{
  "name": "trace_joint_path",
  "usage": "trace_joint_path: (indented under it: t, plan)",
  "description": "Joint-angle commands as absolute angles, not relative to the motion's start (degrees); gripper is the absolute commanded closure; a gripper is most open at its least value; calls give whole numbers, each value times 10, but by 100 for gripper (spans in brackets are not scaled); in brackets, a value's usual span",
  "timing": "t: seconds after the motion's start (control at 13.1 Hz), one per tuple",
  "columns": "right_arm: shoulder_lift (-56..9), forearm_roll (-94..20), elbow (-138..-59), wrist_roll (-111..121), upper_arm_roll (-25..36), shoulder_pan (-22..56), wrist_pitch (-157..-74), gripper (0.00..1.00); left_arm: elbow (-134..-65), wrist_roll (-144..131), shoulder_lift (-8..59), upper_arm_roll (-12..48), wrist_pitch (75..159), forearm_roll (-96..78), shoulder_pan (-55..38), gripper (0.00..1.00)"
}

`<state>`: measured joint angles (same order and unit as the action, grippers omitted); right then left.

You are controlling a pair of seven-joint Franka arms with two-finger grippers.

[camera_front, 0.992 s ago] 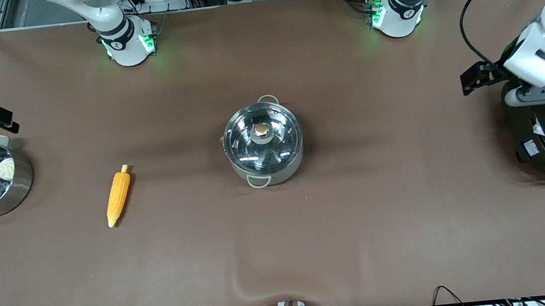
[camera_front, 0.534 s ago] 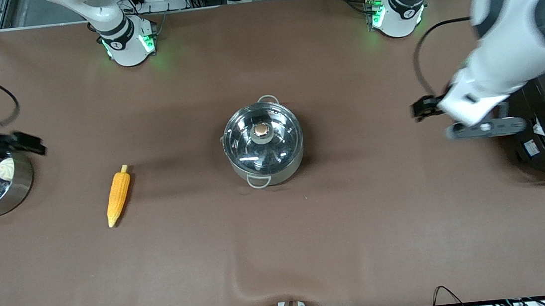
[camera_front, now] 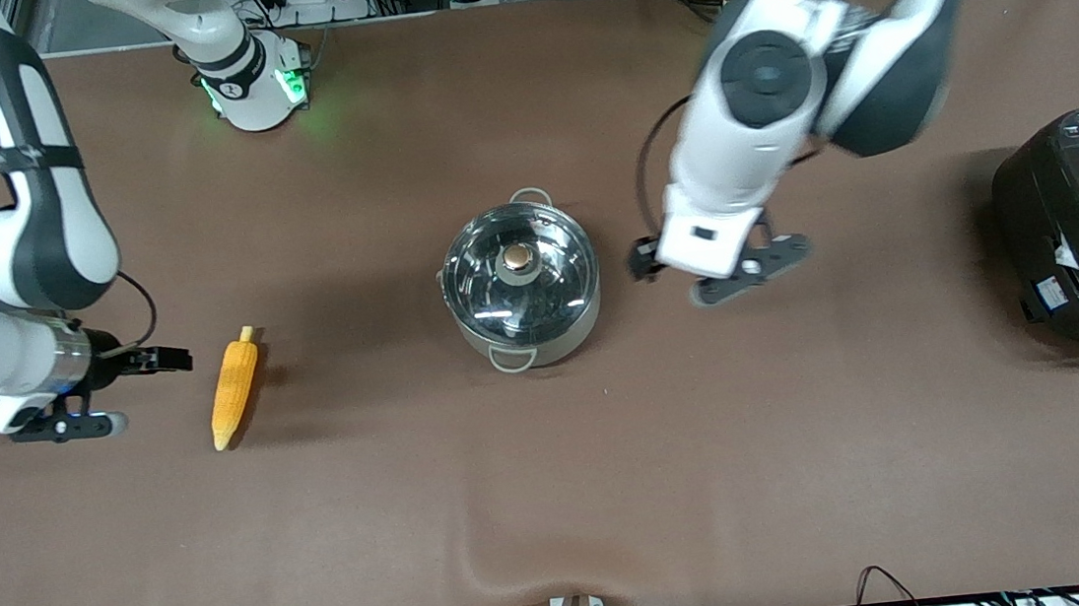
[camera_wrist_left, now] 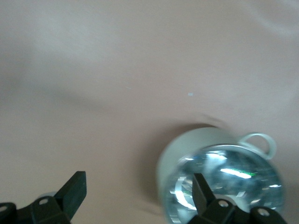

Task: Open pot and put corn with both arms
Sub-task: 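Reach the left gripper to the lid knob while the right gripper reaches the corn, then grasp the lid knob with the left gripper while the right gripper grasps the corn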

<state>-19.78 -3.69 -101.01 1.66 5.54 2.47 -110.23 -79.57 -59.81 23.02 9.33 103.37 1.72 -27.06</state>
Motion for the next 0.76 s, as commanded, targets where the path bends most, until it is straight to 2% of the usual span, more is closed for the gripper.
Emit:
trace_joint_path:
  t: [0.0,0.23,0.69]
  plan:
    - [-179,-45,-1077,-5,57,28,-1149,0,-766,-713,281,79,1083,10,-338,0]
    - [-182,-45,-1121,-74,58,53,-1195,0,-732,-758,334,76,1105,15,-381,0]
    - [-241,-45,-1120,-95,58,45,-1257,0,-729,-765,379,76,1129,25,-419,0]
